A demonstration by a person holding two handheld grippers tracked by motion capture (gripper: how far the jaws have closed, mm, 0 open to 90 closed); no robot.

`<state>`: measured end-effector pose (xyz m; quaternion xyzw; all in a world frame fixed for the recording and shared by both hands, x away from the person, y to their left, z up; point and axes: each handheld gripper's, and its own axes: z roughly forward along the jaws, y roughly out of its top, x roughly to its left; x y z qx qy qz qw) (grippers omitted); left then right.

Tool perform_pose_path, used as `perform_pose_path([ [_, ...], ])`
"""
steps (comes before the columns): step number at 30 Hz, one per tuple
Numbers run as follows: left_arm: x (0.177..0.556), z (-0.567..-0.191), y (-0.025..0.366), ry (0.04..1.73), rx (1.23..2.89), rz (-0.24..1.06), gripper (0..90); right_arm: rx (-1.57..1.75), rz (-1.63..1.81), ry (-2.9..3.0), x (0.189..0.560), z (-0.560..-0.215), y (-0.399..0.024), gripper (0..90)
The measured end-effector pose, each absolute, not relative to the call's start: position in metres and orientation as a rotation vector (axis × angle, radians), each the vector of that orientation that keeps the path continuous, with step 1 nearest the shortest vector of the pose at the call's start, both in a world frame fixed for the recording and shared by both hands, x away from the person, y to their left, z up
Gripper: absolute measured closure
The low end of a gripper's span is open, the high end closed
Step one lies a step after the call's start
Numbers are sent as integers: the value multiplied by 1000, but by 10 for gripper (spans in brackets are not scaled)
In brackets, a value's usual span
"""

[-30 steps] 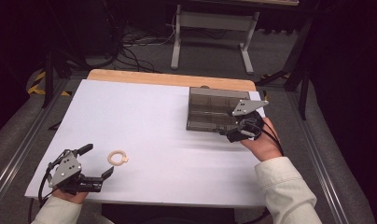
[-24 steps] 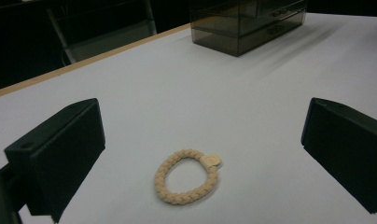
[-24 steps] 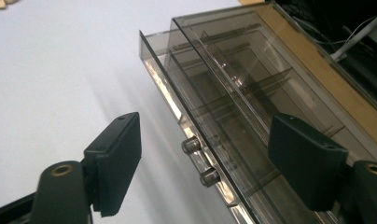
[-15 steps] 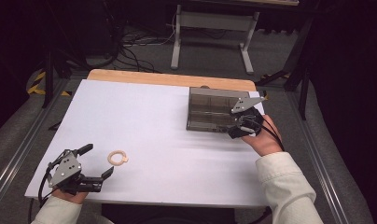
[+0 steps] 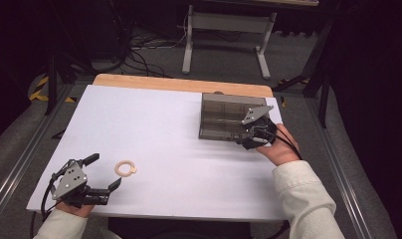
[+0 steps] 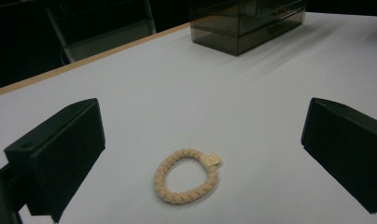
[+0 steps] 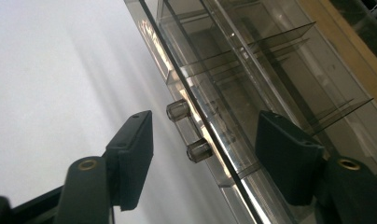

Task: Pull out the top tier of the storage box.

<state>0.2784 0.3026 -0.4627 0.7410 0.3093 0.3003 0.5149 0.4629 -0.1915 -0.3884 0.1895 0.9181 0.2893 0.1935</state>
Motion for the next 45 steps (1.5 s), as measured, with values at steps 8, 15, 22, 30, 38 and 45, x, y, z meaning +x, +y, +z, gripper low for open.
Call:
perform_pose_path([
  [8,279,-462,303,738,1785,727,5,525,756,2600,465,-393,-191,470],
  [15,279,-462,303,739,1785,726,6,506,699,2596,465,-397,-188,587],
  [22,278,-463,303,747,1776,720,6,498,681,2587,465,-396,-187,598],
  [30,278,-463,302,747,1776,720,5,488,672,2592,460,-395,-186,608],
  [38,278,-462,303,744,1779,739,6,458,652,2612,451,-394,-185,618],
  [45,278,-462,303,738,1781,731,6,430,638,2625,442,-393,-185,625],
])
